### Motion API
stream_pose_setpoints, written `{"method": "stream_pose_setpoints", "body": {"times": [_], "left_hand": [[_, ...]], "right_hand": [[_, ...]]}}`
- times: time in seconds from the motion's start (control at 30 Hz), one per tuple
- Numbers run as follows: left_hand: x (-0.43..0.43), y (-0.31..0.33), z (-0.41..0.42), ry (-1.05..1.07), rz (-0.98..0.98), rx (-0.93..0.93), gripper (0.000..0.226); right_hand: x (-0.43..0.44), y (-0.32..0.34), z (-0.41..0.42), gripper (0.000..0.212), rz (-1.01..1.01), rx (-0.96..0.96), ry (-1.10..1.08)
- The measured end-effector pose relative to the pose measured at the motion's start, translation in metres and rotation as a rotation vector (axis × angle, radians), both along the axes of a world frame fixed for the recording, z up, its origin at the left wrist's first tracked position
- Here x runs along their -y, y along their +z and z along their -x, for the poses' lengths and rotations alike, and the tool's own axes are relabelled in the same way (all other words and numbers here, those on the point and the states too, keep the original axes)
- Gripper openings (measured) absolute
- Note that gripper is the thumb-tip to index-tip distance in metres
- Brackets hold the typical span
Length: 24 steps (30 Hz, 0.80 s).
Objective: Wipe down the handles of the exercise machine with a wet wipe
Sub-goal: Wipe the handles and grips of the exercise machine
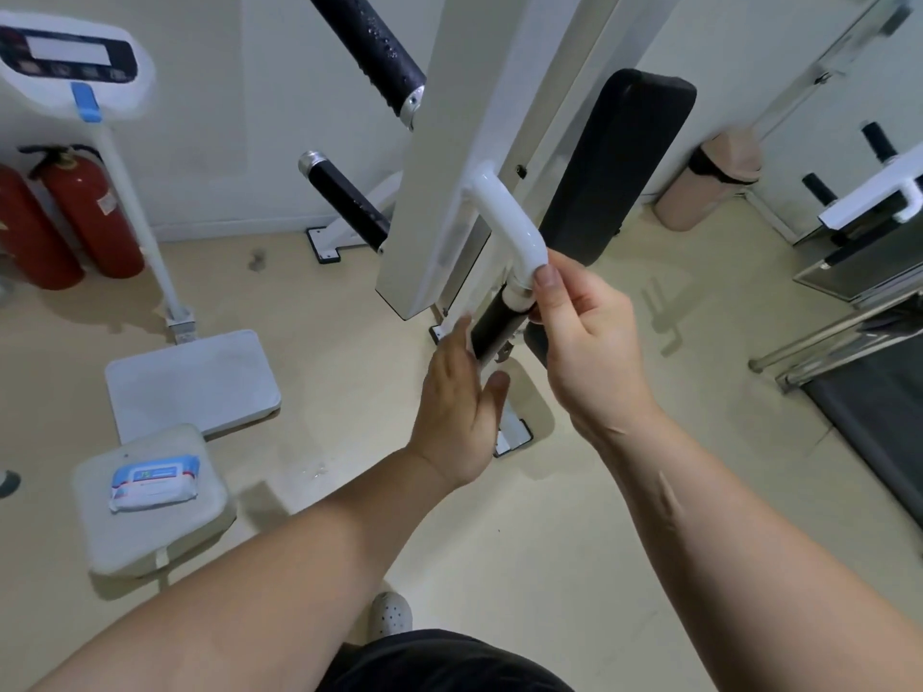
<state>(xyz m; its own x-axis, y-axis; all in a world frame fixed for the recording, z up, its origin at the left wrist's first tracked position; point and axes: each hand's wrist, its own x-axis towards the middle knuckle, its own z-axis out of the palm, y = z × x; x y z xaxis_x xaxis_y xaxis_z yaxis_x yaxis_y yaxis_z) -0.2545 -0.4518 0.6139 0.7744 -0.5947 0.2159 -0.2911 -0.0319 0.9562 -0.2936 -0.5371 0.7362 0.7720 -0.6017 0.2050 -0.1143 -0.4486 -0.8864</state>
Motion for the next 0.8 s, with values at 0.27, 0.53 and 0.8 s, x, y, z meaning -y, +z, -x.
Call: {"method": "stream_pose_setpoints", "body": {"times": [0.27,0.53,0.8], "left_hand": [[0.018,0.009,0.002,0.025,0.126,0.206,0.075],[0.028,0.029,0.005,0.07,0.197,-0.018,0.069],[0.015,-0.018,0.008,0.056,0.118,-0.146,0.075]], "right_hand": [[0.001,0.008,-0.002,0.025,-0.059,-0.008,0.012],[0.0,0.0,0.0,0.031,-0.067,0.032,-0.039],[0.001,-0.003,-0.003,0.026,-0.032,-0.006,-0.053]]}}
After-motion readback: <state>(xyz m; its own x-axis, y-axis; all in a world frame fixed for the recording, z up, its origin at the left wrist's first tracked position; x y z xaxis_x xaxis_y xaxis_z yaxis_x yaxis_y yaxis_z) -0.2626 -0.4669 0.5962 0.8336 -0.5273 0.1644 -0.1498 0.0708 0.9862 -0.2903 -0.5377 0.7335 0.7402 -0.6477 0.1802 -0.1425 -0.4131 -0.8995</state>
